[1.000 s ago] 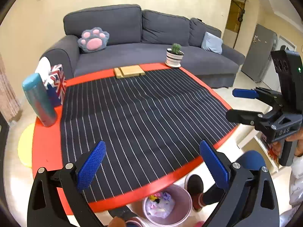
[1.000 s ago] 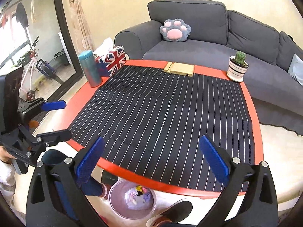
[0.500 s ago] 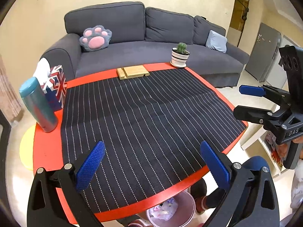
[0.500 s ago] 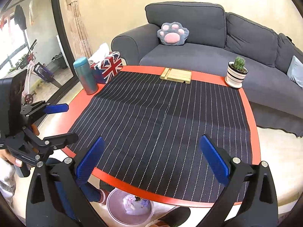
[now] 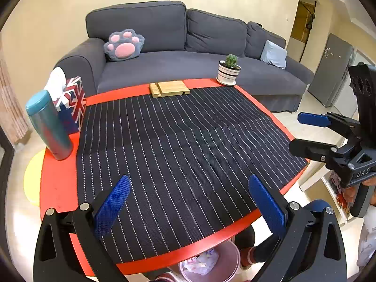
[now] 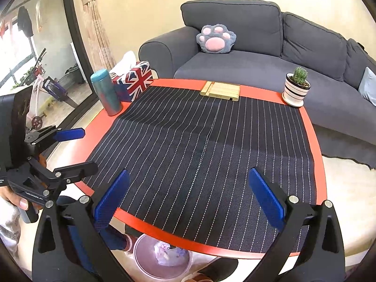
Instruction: Collect trash
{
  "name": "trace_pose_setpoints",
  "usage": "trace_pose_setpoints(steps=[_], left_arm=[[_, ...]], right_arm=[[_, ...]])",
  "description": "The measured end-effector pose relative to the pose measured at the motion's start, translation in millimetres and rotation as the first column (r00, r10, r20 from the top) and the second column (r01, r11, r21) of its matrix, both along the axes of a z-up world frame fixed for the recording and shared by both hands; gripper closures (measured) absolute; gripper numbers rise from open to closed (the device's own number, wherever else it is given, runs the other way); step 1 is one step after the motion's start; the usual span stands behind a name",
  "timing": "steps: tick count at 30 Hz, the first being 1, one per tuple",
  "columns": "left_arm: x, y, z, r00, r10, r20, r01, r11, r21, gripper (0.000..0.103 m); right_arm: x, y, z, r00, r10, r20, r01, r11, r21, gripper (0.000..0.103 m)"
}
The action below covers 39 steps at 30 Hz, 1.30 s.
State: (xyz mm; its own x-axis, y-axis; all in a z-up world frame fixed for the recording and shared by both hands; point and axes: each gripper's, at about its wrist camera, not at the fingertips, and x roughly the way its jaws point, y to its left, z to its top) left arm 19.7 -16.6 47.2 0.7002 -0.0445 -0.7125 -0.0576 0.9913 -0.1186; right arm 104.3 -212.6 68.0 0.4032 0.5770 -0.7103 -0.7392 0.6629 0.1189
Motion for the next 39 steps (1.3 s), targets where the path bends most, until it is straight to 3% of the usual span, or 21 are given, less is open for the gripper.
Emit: trace_pose_setpoints(steps=[39], left_arm=[[2.4, -3.3, 0.8, 1.0, -0.01, 0.01, 0.01, 1.0, -0.019, 0.006]], right_arm=[[-2.9, 0.7, -8.9, 1.0, 0.002, -0.014, -0.002, 1.0, -0.007, 0.003]])
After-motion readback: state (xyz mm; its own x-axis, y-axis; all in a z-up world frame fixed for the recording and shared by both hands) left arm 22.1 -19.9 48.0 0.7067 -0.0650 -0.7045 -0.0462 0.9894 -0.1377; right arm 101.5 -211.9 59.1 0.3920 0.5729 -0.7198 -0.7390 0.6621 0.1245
